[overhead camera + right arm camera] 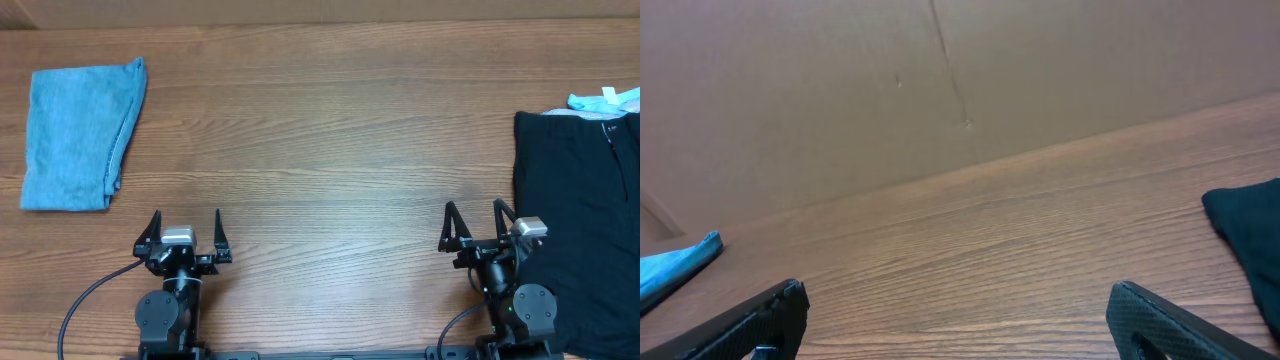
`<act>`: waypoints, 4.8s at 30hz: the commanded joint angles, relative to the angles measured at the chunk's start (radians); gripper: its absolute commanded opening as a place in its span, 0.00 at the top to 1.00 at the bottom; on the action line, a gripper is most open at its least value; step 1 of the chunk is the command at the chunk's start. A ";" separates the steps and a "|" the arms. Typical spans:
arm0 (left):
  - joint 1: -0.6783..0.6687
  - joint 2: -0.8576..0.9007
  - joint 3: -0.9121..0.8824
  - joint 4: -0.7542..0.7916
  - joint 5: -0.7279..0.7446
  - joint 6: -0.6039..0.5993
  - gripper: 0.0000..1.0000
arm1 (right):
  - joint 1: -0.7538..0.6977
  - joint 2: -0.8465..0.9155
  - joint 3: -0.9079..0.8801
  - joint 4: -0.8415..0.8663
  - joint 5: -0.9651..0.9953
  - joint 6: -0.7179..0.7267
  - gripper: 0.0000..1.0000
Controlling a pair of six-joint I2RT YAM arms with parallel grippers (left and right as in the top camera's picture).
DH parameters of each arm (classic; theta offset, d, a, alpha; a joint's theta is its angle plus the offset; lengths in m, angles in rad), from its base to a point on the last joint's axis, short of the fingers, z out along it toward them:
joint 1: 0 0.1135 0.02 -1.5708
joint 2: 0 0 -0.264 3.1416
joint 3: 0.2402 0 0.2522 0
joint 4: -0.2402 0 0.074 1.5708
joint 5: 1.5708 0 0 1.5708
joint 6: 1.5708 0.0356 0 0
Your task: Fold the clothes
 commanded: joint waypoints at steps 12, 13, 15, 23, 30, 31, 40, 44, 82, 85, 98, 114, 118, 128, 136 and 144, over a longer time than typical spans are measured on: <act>-0.006 -0.010 -0.004 0.002 0.012 0.016 0.00 | 0.004 -0.008 -0.011 0.006 0.013 0.001 0.00; -0.006 -0.010 -0.004 0.002 0.012 0.016 0.00 | 0.004 -0.008 -0.011 0.006 0.014 0.001 0.00; -0.006 -0.010 -0.004 0.002 0.012 0.016 0.00 | 0.004 -0.008 -0.011 0.006 0.013 0.001 0.00; -0.006 -0.010 -0.004 0.002 0.012 0.016 0.00 | 0.004 -0.008 -0.011 0.006 0.013 0.001 0.00; -0.006 -0.010 -0.004 0.002 0.012 0.016 0.00 | 0.004 -0.008 -0.011 0.006 0.021 0.001 0.00; -0.006 -0.010 -0.004 0.002 0.012 0.016 0.00 | 0.004 -0.008 -0.011 0.006 0.021 0.001 0.00; -0.006 -0.010 -0.004 0.002 0.012 0.016 0.00 | 0.004 -0.008 0.112 -0.042 -0.043 0.016 0.00; -0.006 -0.010 -0.004 0.002 0.012 0.016 0.00 | 0.004 0.018 0.386 -0.202 0.000 0.016 0.00; -0.006 -0.010 -0.004 0.002 0.012 0.016 0.00 | -0.290 2.155 1.845 -0.943 0.226 -0.256 0.18; -0.006 -0.010 -0.004 0.002 0.012 0.016 0.00 | -0.304 2.160 1.838 -0.889 0.245 -0.256 0.19; -0.006 -0.010 -0.004 0.002 0.012 0.016 0.00 | -0.329 2.161 1.602 -0.635 0.253 -0.259 0.30; -0.006 -0.010 -0.004 0.002 0.012 0.016 0.00 | -0.329 2.161 1.474 -0.471 0.253 -0.259 0.81; -0.006 -0.010 -0.004 0.002 0.012 0.016 0.00 | -0.329 2.161 1.497 -0.473 0.253 -0.259 0.96; -0.006 -0.010 -0.004 0.002 0.012 0.016 0.00 | -0.329 2.008 1.696 -0.661 0.253 -0.259 0.96; -0.006 -0.010 -0.004 0.002 0.012 0.016 0.00 | -0.271 1.701 1.697 -0.686 0.156 -0.259 0.96; -0.006 -0.010 -0.004 0.002 0.012 0.016 0.00 | 0.122 1.716 1.697 -0.482 -0.177 -0.151 0.96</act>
